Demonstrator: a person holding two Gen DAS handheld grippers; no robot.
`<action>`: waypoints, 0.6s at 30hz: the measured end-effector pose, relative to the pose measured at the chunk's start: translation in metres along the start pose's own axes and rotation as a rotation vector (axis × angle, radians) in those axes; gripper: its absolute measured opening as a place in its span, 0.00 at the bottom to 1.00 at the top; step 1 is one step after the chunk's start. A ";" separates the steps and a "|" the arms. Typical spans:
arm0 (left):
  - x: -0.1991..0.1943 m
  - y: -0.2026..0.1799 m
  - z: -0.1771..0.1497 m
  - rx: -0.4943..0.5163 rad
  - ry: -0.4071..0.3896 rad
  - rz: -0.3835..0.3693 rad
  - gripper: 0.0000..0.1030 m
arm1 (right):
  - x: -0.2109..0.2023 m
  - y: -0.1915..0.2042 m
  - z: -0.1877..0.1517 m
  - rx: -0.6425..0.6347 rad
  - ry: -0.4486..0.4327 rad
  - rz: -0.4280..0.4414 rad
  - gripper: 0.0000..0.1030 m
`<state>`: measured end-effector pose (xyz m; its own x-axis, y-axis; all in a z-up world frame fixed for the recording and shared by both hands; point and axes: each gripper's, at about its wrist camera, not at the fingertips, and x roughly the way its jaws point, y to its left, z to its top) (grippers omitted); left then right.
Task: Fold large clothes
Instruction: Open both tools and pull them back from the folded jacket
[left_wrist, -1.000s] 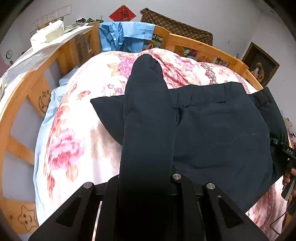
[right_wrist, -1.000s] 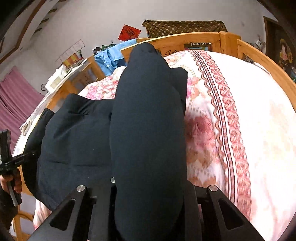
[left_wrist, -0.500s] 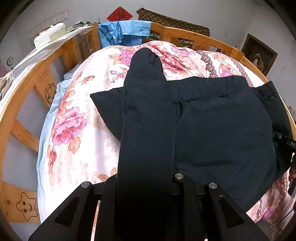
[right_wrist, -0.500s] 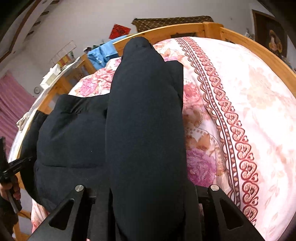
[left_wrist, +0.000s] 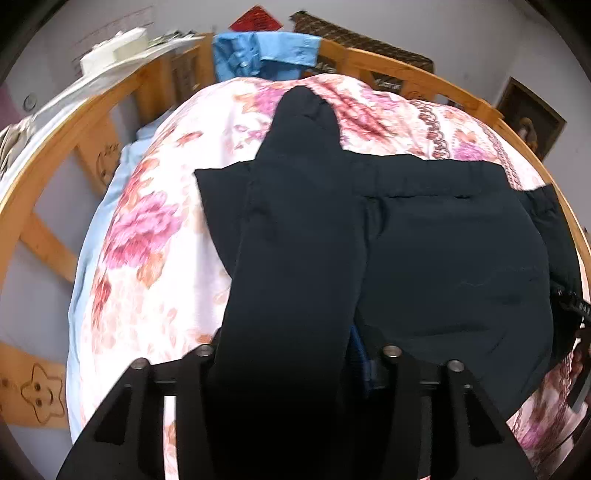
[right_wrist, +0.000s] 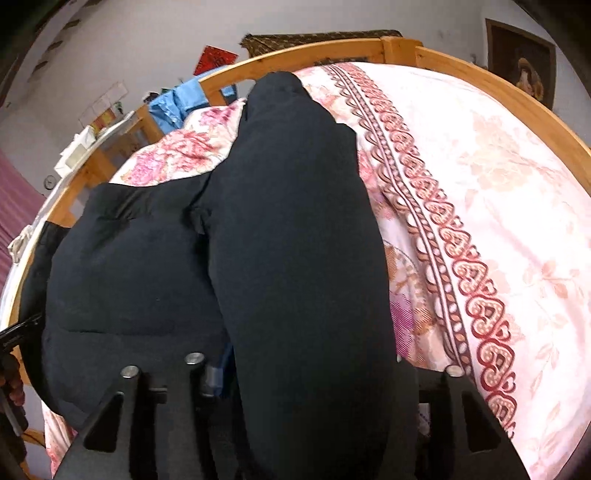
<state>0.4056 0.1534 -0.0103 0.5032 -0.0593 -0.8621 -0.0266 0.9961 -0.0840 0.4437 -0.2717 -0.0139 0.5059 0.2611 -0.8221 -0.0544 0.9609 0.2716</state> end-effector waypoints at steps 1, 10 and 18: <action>-0.003 0.002 -0.002 -0.017 -0.003 0.006 0.47 | -0.003 0.000 -0.002 0.003 -0.010 -0.006 0.62; -0.054 -0.012 -0.029 -0.008 -0.140 0.052 0.61 | -0.052 0.038 -0.032 -0.036 -0.167 -0.012 0.97; -0.110 -0.025 -0.052 -0.011 -0.248 -0.012 0.92 | -0.119 0.071 -0.078 -0.044 -0.297 0.035 1.00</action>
<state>0.3056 0.1312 0.0605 0.7004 -0.0521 -0.7119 -0.0276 0.9946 -0.1000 0.3126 -0.2274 0.0637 0.7324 0.2616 -0.6286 -0.1101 0.9566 0.2698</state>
